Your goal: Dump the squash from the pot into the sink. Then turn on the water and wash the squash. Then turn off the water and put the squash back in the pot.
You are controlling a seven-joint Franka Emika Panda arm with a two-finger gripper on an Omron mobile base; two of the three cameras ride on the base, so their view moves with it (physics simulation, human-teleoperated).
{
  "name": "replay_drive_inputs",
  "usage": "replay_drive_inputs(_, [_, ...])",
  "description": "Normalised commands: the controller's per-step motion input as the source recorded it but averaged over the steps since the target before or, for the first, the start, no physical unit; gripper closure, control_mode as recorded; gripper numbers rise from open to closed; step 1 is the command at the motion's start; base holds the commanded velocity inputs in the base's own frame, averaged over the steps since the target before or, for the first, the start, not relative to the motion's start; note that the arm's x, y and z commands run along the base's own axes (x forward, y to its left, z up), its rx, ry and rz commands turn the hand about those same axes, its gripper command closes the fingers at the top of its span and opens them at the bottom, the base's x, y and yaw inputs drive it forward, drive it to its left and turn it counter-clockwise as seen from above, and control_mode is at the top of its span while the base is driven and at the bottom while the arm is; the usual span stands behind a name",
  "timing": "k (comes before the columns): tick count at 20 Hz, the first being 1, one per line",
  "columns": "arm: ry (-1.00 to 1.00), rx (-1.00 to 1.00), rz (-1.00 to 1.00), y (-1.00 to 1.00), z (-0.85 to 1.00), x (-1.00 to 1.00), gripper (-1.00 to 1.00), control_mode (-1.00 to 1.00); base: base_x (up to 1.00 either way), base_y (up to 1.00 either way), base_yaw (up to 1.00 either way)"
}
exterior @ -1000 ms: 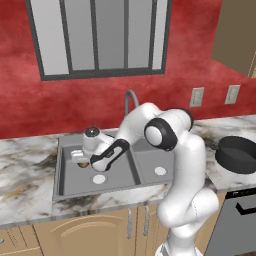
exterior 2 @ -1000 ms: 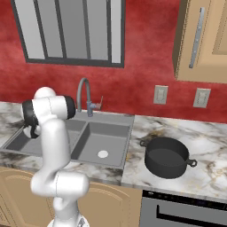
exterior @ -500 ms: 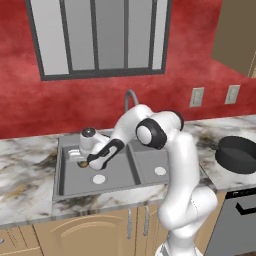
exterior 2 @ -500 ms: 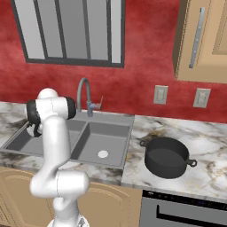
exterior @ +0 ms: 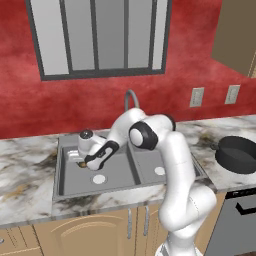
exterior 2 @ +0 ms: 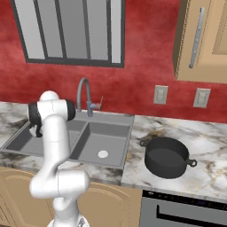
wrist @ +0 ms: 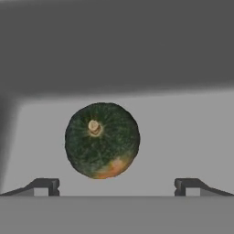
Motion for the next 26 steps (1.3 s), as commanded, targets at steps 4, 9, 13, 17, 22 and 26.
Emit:
replay_drive_inputs(4, [0.00, 0.00, 0.00, 0.03, -0.25, 0.23, -1.00, -1.00, 0.00, 0.00, 0.00])
replay_drive_inputs(9, [0.00, 0.00, 0.00, 0.03, -0.22, 0.21, -1.00, -1.00, 0.00, 0.00, 0.00])
replay_drive_inputs(13, [0.00, 0.00, 0.00, 0.05, -0.23, 0.18, -1.00, -1.00, 0.00, 0.00, 0.00])
replay_drive_inputs(17, [0.00, 0.00, 0.00, 0.09, -0.24, 0.08, -1.00, -1.00, 0.00, 0.00, 0.00])
replay_drive_inputs(22, [0.00, 0.00, 0.00, 0.12, -0.22, 0.01, 1.00, -1.00, 0.00, 0.00, 0.00])
replay_drive_inputs(26, [0.00, 0.00, -0.03, 0.02, -0.04, 0.00, 1.00, -1.00, 0.00, 0.00, 0.00])
